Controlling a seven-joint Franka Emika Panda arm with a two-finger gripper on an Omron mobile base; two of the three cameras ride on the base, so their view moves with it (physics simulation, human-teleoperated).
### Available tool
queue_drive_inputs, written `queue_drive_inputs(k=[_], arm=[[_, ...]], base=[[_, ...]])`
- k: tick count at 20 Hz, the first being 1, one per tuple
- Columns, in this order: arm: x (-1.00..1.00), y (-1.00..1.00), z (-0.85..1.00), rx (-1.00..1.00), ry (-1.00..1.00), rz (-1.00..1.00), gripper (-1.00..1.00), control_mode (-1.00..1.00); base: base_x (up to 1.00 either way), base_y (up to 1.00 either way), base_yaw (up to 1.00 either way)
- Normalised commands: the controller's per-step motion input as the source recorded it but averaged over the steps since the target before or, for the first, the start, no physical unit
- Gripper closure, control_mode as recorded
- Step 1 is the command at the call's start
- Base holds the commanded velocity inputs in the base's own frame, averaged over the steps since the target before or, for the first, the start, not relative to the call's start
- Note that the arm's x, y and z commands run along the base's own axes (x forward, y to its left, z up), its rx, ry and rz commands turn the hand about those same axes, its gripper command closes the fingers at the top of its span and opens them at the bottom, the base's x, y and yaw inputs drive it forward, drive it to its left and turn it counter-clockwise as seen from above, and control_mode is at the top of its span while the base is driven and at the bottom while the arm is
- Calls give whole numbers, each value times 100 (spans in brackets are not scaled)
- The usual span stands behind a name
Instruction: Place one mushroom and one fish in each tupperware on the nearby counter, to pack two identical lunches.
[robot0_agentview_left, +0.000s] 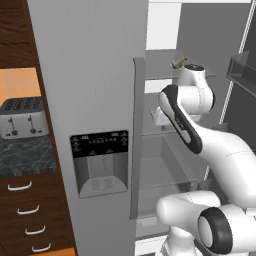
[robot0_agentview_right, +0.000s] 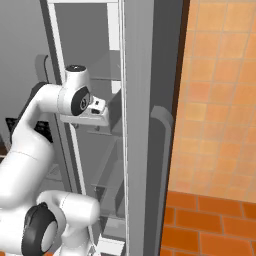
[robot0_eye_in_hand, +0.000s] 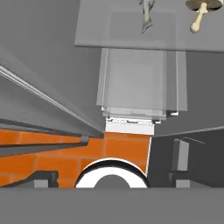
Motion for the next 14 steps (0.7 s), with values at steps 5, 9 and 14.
queue_drive_inputs(k=[5, 9, 14], arm=[[39, -23, -32, 0, 20, 0, -100, -100], [60, -15, -15, 0, 14, 0, -100, -100], [34, -4, -19, 0, 9, 0, -100, -100]], base=[[0, 0, 0], [0, 0, 0], [0, 0, 0]])
